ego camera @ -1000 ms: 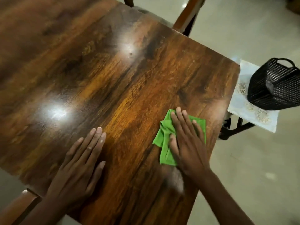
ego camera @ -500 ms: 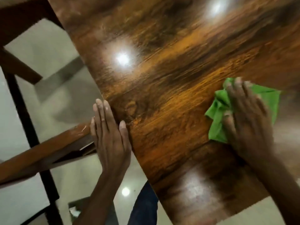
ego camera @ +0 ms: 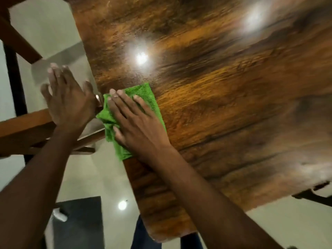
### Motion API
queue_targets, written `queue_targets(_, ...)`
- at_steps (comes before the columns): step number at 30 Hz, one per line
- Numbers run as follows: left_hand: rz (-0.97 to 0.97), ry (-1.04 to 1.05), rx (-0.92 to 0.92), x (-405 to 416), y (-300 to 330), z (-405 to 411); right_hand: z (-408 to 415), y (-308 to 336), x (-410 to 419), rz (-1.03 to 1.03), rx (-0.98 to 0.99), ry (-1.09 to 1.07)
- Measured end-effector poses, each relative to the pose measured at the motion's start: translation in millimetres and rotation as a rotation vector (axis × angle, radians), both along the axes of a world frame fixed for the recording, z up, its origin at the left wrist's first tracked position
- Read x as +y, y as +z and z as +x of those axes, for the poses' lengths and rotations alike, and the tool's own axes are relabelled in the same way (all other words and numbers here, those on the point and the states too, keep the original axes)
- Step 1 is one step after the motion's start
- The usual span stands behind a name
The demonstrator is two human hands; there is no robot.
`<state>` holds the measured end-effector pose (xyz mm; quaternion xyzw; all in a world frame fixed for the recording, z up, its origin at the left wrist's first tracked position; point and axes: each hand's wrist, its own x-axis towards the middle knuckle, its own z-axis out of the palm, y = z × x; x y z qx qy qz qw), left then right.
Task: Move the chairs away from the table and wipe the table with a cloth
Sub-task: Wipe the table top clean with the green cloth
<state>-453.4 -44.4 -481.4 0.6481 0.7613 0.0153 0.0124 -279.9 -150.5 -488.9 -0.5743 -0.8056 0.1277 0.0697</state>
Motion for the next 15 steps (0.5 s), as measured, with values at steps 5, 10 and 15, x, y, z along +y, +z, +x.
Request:
queue_targets(5,0.075,-0.144,-0.150,-53.5,9.4,31.2,66.4,7.9,-69.7,-0.048,-0.012,-0.062)
queue_targets(10,-0.044,-0.240,-0.314,-187.1,16.4,110.8,150.0,17.8,-104.5,-0.076,-0.107,-0.141)
queue_targets(15,-0.128,-0.273,-0.295,-215.0,4.1,130.5,192.5,18.5,-73.0,-0.056,-0.109,-0.221)
